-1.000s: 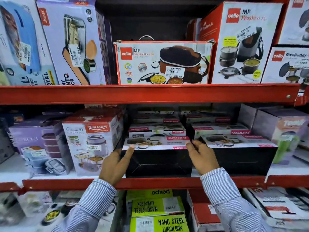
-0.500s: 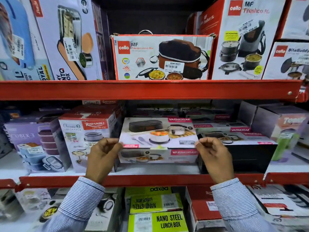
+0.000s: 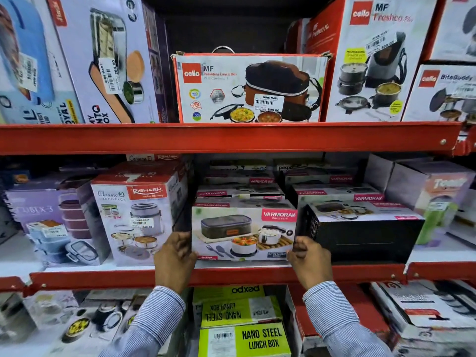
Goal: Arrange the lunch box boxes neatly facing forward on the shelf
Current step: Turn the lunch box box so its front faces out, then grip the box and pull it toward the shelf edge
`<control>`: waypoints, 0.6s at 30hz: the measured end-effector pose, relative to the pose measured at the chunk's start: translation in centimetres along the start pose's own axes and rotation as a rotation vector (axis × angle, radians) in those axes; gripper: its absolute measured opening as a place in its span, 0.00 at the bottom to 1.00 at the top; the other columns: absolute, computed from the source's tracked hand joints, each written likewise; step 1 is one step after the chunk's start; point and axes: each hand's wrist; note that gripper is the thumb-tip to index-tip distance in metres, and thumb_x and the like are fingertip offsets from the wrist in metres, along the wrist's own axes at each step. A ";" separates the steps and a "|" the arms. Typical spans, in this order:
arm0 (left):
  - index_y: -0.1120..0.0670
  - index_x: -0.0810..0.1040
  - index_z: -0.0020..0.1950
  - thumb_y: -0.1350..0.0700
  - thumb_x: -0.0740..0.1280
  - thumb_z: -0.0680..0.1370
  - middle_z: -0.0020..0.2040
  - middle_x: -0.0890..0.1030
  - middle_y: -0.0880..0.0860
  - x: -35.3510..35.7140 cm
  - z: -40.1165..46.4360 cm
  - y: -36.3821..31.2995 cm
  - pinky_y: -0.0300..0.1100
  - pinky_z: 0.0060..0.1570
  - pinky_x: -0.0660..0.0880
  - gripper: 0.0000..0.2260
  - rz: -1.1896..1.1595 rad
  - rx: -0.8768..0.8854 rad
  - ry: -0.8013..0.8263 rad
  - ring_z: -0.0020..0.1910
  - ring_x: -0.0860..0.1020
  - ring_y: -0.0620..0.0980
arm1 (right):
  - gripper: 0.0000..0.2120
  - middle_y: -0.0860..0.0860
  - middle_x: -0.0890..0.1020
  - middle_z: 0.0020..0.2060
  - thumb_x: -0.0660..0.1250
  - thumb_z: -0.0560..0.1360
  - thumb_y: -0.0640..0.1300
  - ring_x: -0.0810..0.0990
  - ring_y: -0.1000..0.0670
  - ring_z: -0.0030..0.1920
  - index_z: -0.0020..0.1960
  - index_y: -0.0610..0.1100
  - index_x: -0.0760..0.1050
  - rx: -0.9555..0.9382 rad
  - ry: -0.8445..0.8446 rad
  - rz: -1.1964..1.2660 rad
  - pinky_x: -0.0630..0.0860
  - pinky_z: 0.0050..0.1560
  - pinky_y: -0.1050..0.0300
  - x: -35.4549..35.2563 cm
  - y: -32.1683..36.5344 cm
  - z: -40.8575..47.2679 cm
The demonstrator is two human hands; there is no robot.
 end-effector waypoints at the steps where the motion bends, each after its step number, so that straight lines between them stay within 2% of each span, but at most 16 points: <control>1: 0.55 0.77 0.52 0.70 0.72 0.67 0.48 0.86 0.55 0.2 0.0 0.2 0.49 0.53 0.82 0.17 0.035 0.006 -0.014 0.47 0.85 0.50 | 0.16 0.47 0.85 0.48 0.72 0.70 0.39 0.84 0.51 0.42 0.57 0.42 0.78 0.008 0.010 0.002 0.81 0.48 0.55 0.1 0.0 -0.2; 4: 0.56 0.76 0.48 0.69 0.73 0.67 0.42 0.84 0.55 0.3 0.0 0.3 0.39 0.44 0.77 0.15 0.145 0.020 -0.056 0.39 0.83 0.51 | 0.14 0.48 0.86 0.46 0.71 0.69 0.38 0.84 0.53 0.41 0.55 0.43 0.79 0.009 0.022 0.019 0.82 0.49 0.54 0.3 -0.3 -0.3; 7: 0.56 0.75 0.45 0.67 0.74 0.67 0.39 0.82 0.53 0.3 -0.3 0.6 0.38 0.39 0.75 0.13 0.226 0.061 -0.042 0.37 0.81 0.49 | 0.12 0.47 0.86 0.45 0.70 0.69 0.37 0.84 0.53 0.42 0.53 0.43 0.80 0.020 0.032 -0.001 0.82 0.51 0.52 0.1 -0.1 -0.4; 10: 0.57 0.76 0.46 0.66 0.75 0.67 0.39 0.82 0.52 -0.1 -0.3 0.4 0.39 0.40 0.77 0.13 0.261 0.095 -0.021 0.37 0.81 0.47 | 0.13 0.46 0.86 0.47 0.70 0.70 0.39 0.84 0.51 0.46 0.55 0.43 0.80 0.018 0.029 -0.014 0.81 0.53 0.54 -0.1 -0.1 -0.5; 13: 0.58 0.78 0.50 0.65 0.76 0.66 0.44 0.85 0.54 -1.0 -0.7 0.2 0.45 0.48 0.80 0.15 0.245 0.095 -0.011 0.41 0.83 0.50 | 0.15 0.47 0.86 0.49 0.70 0.69 0.39 0.84 0.50 0.48 0.56 0.42 0.80 0.001 -0.008 -0.012 0.79 0.55 0.55 -1.0 0.0 -1.3; 14: 0.58 0.79 0.51 0.65 0.76 0.66 0.46 0.86 0.56 -1.4 -1.1 0.1 0.47 0.50 0.80 0.15 0.253 0.123 -0.030 0.43 0.84 0.52 | 0.15 0.48 0.86 0.49 0.70 0.69 0.39 0.84 0.52 0.47 0.56 0.43 0.80 -0.012 -0.028 -0.002 0.80 0.54 0.57 -1.6 -0.1 -1.6; 16: 0.57 0.80 0.50 0.64 0.76 0.67 0.46 0.87 0.57 -1.7 -2.0 -0.6 0.49 0.52 0.80 0.14 0.306 0.225 -0.094 0.43 0.84 0.53 | 0.13 0.51 0.86 0.46 0.71 0.69 0.39 0.83 0.58 0.43 0.54 0.45 0.81 -0.043 -0.080 0.009 0.78 0.46 0.69 -3.1 -0.3 -2.4; 18: 0.55 0.80 0.48 0.62 0.76 0.68 0.42 0.87 0.55 -1.1 -3.4 -2.6 0.45 0.47 0.79 0.11 0.311 0.328 -0.152 0.39 0.83 0.52 | 0.11 0.55 0.85 0.42 0.72 0.69 0.39 0.81 0.63 0.38 0.50 0.47 0.81 -0.059 -0.143 0.022 0.73 0.38 0.78 -5.1 -0.6 -3.0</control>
Point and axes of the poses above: each hand's wrist, its own z-axis towards the middle knuckle, its own x-axis out of the palm, y = z × x
